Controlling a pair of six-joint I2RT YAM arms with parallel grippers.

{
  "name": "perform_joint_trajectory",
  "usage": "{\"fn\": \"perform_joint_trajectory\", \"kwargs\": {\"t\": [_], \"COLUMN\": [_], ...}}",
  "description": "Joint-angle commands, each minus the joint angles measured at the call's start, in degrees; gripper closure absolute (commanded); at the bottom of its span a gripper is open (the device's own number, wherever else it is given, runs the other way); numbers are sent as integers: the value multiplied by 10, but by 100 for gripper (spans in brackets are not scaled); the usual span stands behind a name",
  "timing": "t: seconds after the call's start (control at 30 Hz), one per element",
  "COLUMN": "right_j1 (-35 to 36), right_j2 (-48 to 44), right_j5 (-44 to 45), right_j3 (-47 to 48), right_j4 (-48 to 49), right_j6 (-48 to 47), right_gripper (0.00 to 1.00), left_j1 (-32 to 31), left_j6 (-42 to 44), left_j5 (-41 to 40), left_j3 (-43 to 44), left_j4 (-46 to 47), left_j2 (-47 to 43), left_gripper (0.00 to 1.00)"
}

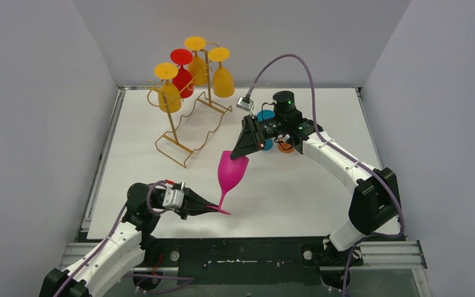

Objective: Take the wine glass off the wine glass rack
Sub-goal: Place the wine glass at the center of the board.

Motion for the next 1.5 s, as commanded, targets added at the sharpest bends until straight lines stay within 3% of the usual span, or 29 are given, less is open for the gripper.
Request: {"fn": "perform_joint_trajectory", "kwargs": {"t": [0.0,0.2,0.4,0.77,0.83,1.17,1.2,1.23,1.27,1.33,1.47], "right_j1": [9,9,14,15,14,8,8,8,8,8,5], "right_j2": [3,2,-5,-33,-36,-64,-65,-67,-70,-72,-82], "right_j5": [-21,-22,-20,25,33,104,110,116,123,140,181], "right_j3": [32,37,36,16,13,-12,-13,-14,-15,-18,-24], "right_j4": [-15,-39,-38,-29,-29,-28,-29,-30,-31,-36,-48], "right_j6": [-24,-41,-49,-55,-55,-91,-93,-97,-100,-109,-128], "right_gripper": [75,84,99,100,100,100,100,100,100,100,100], "left_j1": [-2,-2,-1,1,1,1,2,2,2,2,3], "left_j6": [9,16,26,33,32,38,39,48,60,87,102], "left_j5": [-10,-13,-40,-85,-91,-107,-114,-124,-138,-167,-227], "left_j3": [10,11,9,1,0,3,6,15,26,45,52], "left_j4": [1,-9,-26,-51,-53,-71,-82,-97,-139,-196,-220], "left_j2": [-6,-10,-20,-53,-56,-60,-60,-62,-64,-69,-88], "left_gripper": [100,100,100,81,72,53,24,8,3,3,2]}}
